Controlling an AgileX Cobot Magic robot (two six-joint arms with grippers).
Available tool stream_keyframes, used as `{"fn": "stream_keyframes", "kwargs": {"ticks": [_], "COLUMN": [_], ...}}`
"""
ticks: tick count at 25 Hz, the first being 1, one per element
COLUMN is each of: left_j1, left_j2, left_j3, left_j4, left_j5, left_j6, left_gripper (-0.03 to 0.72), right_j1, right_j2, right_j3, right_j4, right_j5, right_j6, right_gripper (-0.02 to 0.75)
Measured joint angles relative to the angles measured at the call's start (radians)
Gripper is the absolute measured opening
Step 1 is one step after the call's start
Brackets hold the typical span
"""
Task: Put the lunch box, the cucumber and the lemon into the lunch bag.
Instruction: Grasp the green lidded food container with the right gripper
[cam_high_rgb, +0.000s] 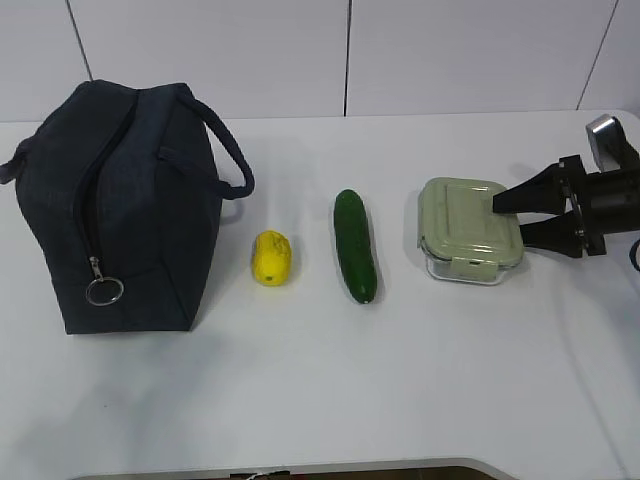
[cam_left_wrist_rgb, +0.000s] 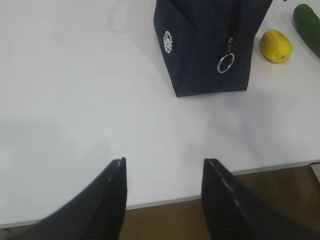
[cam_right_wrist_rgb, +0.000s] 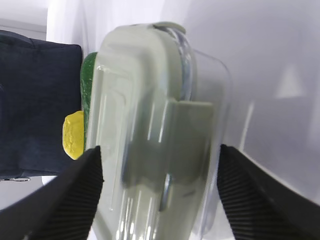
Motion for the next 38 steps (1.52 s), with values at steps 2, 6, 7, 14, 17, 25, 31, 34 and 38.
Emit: {"fn": "stream_keyframes", "kwargs": {"ticks": [2,6,7,14,17,25,31,34,38], "left_j1": [0.0,0.0,0.0,0.0,0.0,0.0,0.0,0.0,0.0], "left_j2": [0.0,0.0,0.0,0.0,0.0,0.0,0.0,0.0,0.0], "left_j3": [0.0,0.0,0.0,0.0,0.0,0.0,0.0,0.0,0.0], "left_j4": [0.0,0.0,0.0,0.0,0.0,0.0,0.0,0.0,0.0], "left_j5": [0.0,0.0,0.0,0.0,0.0,0.0,0.0,0.0,0.0], "left_j6": [0.0,0.0,0.0,0.0,0.0,0.0,0.0,0.0,0.0], "left_gripper": [0.351,0.351,0.351,0.351,0.351,0.351,0.351,0.351,0.351], "right_j1": [0.002,0.009,0.013,0.025,0.03,0.03,0.03,0.03,0.03], "right_j2": [0.0,0.0,0.002,0.017,0.022,0.034,0.034,0.034,0.034], "right_j3": [0.0,0.0,0.0,0.0,0.0,0.0,0.0,-0.002,-0.002], "right_j4": [0.002,0.004,0.005,0.011,0.012,0.028,0.034,0.042,0.043], "right_j5": [0.0,0.0,0.0,-0.002,-0.002,-0.002,-0.002,0.0,0.001], "right_j6": [0.0,0.0,0.0,-0.002,-0.002,-0.002,-0.002,-0.002,-0.002], "right_gripper": [0.566,0.566,0.566,0.566,0.566,0.565,0.482,0.445,0.422]}}
